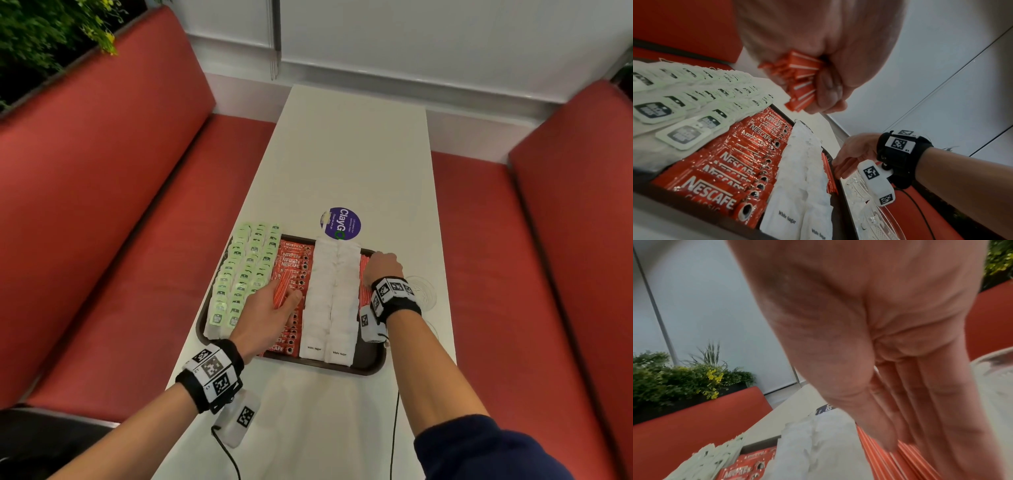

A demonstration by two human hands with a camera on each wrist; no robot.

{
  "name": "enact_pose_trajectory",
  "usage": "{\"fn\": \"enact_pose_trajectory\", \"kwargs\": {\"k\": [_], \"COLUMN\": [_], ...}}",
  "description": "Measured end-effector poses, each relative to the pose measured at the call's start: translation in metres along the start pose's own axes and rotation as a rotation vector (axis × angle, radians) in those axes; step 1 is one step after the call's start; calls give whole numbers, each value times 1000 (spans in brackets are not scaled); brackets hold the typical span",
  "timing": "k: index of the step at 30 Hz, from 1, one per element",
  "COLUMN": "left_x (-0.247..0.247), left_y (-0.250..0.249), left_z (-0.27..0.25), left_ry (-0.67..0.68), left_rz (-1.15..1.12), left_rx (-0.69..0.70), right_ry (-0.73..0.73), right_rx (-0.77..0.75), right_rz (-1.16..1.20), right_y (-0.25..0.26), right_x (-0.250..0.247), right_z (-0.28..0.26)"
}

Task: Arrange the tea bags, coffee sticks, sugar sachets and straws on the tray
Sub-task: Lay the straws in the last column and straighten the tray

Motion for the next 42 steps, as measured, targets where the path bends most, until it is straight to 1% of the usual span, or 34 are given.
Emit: {"fn": "enact_pose_trajectory", "kwargs": {"k": [3,6,8,9,10,11,13,14,16,18,20,22,24,26,27,28,29,30,31,32,34,35,36,38,40,42], "left_x": [2,4,6,8,10,13,20,24,30,34,40,47,54,57,58,57,54,49,45,42,39,39,41,45,47,47], "left_y": [-3,-9,-11,-11,-13,-14,-15,-14,-16,-17,-19,-24,-27,-32,-36,-41,-49,-57,-67,-75,-88,-92,-94,-97,-97,-97], "left_z": [0,1,0,0,-2,-4,-7,-8,-11,-14,-19,-25,-30,-37,-39,-41,-42,-42,-43,-43,-45,-46,-47,-51,-53,-54], "left_ry": [1,6,15,23,32,41,58,65,88,76,80,95,109,141,154,149,124,93,66,44,-1,-16,-31,-64,-93,-95], "left_rz": [8,-23,-84,-96,-98,-99,-133,-155,-162,-135,-116,-126,-126,-136,-167,-225,-300,-376,-445,-494,-546,-558,-566,-579,-587,-574], "left_rx": [21,27,13,10,9,7,-19,-41,-54,-48,-37,-37,-47,-72,-70,-65,-59,-47,-21,8,57,79,99,129,159,181], "right_ry": [-15,7,-26,-48,-66,-69,-8,9,5,-36,-92,-107,-103,-89,-97,-127,-164,-171,-105,35,353,454,515,572,580,581], "right_rx": [-55,-63,-85,-123,-198,-305,-526,-615,-722,-763,-746,-719,-735,-720,-678,-603,-500,-383,-287,-221,-146,-128,-130,-163,-172,-160], "right_rz": [-15,-12,65,140,245,391,717,801,800,739,703,645,605,695,799,909,1001,1056,1096,1151,1342,1428,1490,1558,1559,1557], "right_y": [1,-1,0,3,7,11,16,15,13,10,6,1,-6,-20,-29,-40,-50,-59,-65,-66,-60,-56,-54,-49,-47,-46], "right_x": [4,4,-7,-15,-22,-28,-36,-38,-35,-23,-10,-3,-3,-10,-13,-13,-10,-2,7,17,29,28,24,13,5,3], "right_z": [-3,-12,-25,-36,-48,-64,-109,-134,-182,-210,-219,-223,-229,-234,-237,-240,-242,-244,-248,-251,-262,-267,-271,-275,-278,-279]}}
Point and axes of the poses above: each hand's wrist, its own z-axis towards the middle knuckle, its own x-axis out of the palm, y = z × x, the point moved 3 cm from there along z, towards the middle knuckle, and after that the axes turned 8 degrees about x, right-handed, at the moved point
